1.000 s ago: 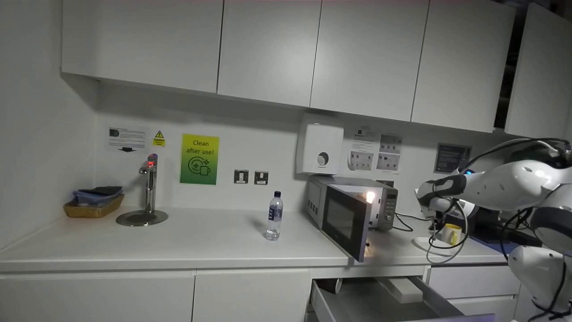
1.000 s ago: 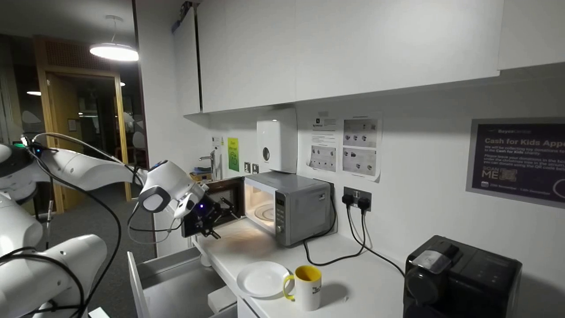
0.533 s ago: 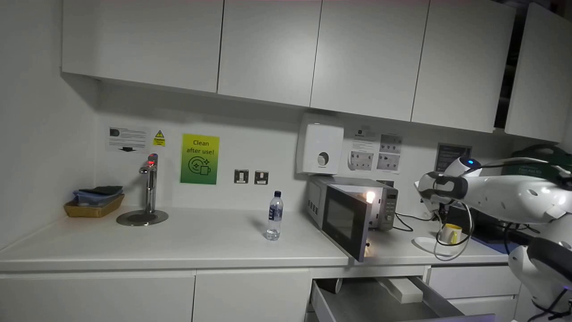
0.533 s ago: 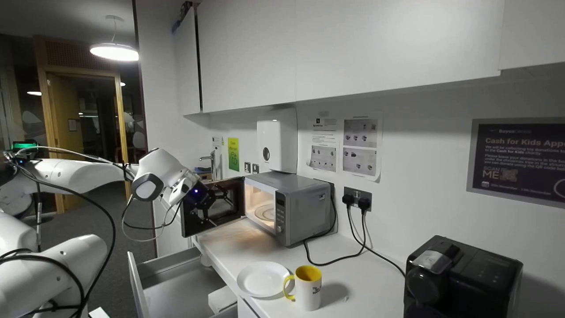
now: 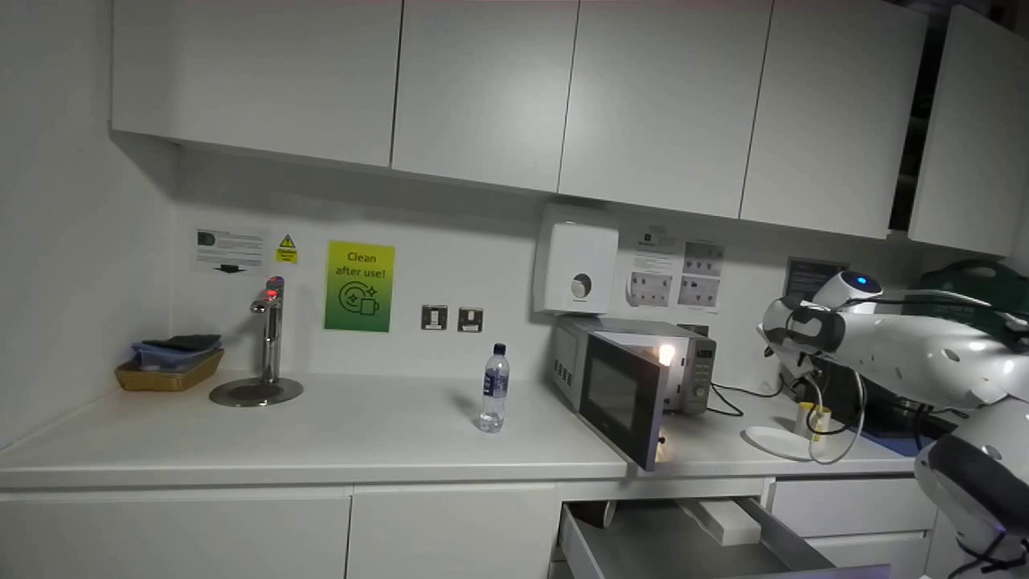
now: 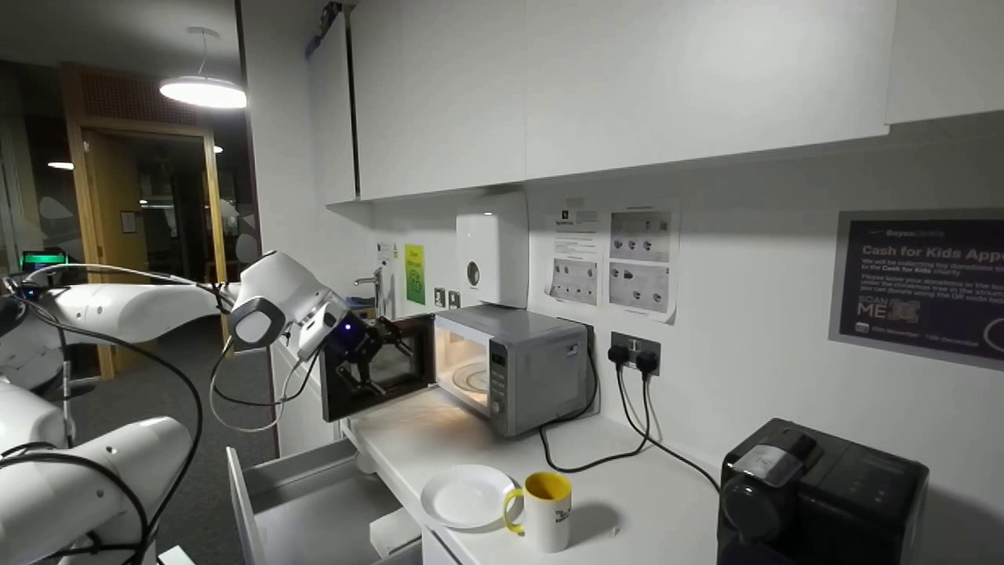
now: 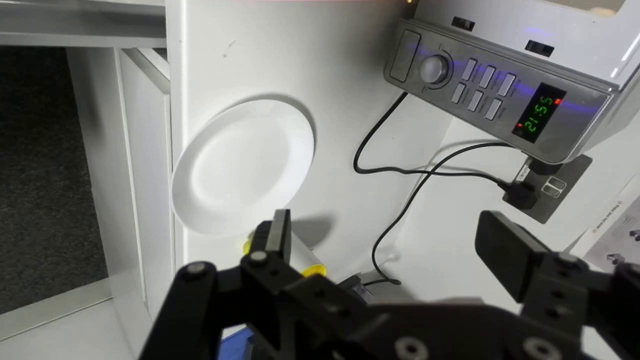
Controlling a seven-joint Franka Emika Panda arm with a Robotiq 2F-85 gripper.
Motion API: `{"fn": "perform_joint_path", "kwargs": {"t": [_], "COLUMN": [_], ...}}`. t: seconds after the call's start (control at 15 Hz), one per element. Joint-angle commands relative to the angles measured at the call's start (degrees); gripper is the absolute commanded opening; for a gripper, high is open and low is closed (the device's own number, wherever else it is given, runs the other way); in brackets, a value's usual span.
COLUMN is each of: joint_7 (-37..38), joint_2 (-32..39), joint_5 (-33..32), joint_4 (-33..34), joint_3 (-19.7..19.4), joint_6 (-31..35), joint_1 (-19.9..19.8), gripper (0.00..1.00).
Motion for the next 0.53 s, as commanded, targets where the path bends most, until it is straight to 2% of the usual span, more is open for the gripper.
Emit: {"fn": "perform_joint_path", "kwargs": {"t": [0.0, 0.07, 0.47], "joint_7": [-7.38, -5.30, -6.80], "joint_2": [2.39, 2.79, 3.74], "joint_5": [0.91, 2.77, 2.73], "joint_4": [0.73, 0.47, 0.47], "joint_3": [-1.83, 0.09, -0.05], "joint_6": [-3.45, -3.44, -3.69], "joint_1": [-2.72, -2.76, -3.79], "gripper": [1.00, 1.00, 1.00]}}
